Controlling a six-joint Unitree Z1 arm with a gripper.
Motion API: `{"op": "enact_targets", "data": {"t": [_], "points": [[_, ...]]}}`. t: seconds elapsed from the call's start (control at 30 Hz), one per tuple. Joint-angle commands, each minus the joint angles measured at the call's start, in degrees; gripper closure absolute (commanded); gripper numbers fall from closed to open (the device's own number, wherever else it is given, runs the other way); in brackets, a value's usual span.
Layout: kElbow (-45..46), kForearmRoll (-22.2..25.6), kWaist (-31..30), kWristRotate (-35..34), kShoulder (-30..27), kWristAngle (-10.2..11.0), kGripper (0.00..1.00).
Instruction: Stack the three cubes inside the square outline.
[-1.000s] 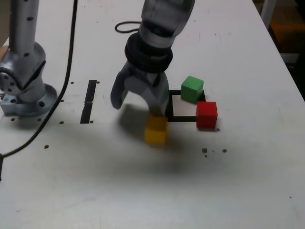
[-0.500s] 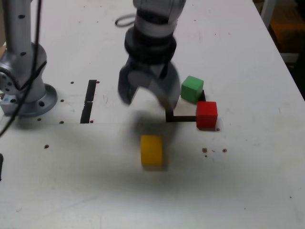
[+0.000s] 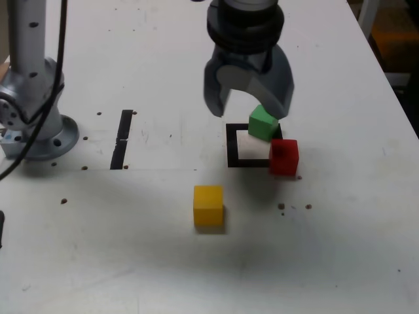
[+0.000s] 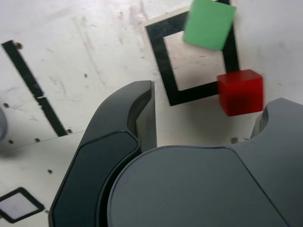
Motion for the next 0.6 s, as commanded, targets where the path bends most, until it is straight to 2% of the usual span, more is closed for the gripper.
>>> {"op": "enact_targets", "data": {"t": [0.0, 0.57], "points": [[-1.1, 0.0, -0.3, 0.1, 1.2, -0.6, 0.18], [-9.2, 0.1, -1.7, 0.1, 11.6, -3.4, 0.18]]}}
